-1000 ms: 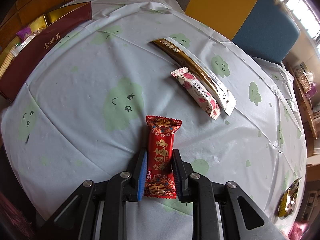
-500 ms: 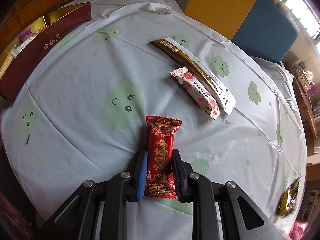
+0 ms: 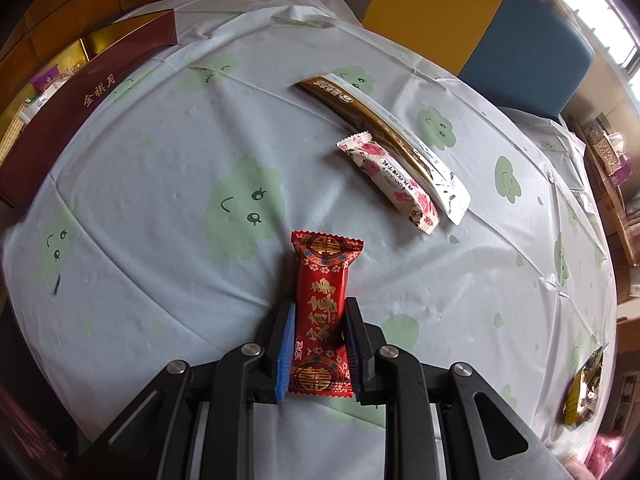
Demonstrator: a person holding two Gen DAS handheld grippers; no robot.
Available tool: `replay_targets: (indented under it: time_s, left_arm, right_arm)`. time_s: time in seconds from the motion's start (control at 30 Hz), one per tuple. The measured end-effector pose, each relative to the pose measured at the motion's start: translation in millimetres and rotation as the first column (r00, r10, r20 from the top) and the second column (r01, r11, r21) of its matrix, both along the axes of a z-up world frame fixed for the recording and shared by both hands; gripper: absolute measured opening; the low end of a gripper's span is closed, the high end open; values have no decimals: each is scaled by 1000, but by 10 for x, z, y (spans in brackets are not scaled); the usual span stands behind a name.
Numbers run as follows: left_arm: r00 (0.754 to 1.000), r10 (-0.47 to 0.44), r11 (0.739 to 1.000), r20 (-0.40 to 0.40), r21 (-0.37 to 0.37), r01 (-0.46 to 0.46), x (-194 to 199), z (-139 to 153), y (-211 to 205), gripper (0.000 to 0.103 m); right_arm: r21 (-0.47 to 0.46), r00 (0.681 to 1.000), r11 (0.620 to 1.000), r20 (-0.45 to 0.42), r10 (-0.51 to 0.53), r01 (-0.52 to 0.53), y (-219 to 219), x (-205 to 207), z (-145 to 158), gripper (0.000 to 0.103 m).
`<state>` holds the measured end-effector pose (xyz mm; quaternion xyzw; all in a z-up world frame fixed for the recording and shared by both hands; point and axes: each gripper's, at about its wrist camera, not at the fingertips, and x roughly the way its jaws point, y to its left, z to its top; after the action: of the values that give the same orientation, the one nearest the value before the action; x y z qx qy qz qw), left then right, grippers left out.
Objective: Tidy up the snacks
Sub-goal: 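Carry the red packet with the right tool into the tin and release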
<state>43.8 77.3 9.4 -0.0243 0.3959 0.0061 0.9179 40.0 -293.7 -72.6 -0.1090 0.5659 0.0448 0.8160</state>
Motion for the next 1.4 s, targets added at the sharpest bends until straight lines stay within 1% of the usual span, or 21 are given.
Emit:
replay_targets:
  time_s: [0.13,0.27,0.47,0.63,0.7,0.77,0.87,1.0,1.1,1.2,1.3,1.33,1.4]
  left_arm:
    - [1000,1,1000,5,9,-1,-5,11,6,32]
    - [1000,0,1000,7,3,0,-18,33,35,32]
    - [1000,12,1000,17,-2,-12,-44,60,71,32]
    - [1000,16,1000,10,-4,-16,-36,47,81,32]
    - [1000,19,1000,8,-3,-19,-32,37,88,32]
    - [1000,25,1000,4,-5,-25,-21,23,105,32]
    - [999,33,999,-6,-14,-33,-4,-13,139,32]
    - [999,49,999,-7,-15,-50,17,-32,185,32]
    - [998,62,998,-7,-11,-62,35,-10,247,32]
    - [997,83,997,-1,-6,-83,31,37,340,32]
    - [993,116,993,8,1,-116,21,66,476,32]
    - [991,131,991,8,-1,-131,21,70,531,32]
    - [987,160,987,9,-10,-160,24,70,641,32]
  right_arm:
    - [13,1000,1000,-6,-20,20,-17,15,0,23]
    - [62,997,996,-36,-63,65,-100,79,15,22]
    - [66,994,993,-46,-99,102,-132,126,24,22]
    - [93,990,986,-56,-131,136,-204,172,18,22]
    - [125,986,979,-48,-157,162,-244,175,60,22]
    - [167,983,969,-22,-180,181,-251,177,139,22]
    - [237,981,953,-1,-195,190,-223,198,233,22]
    - [295,987,944,28,-159,144,22,246,359,22]
    - [354,994,933,53,-95,70,299,313,473,22]
    - [406,997,914,76,-26,-7,676,404,611,22]
    - [474,995,877,91,40,-79,1072,502,751,22]
    - [501,993,859,95,64,-103,1240,561,795,22]
    - [541,991,831,106,87,-131,1488,649,870,22]
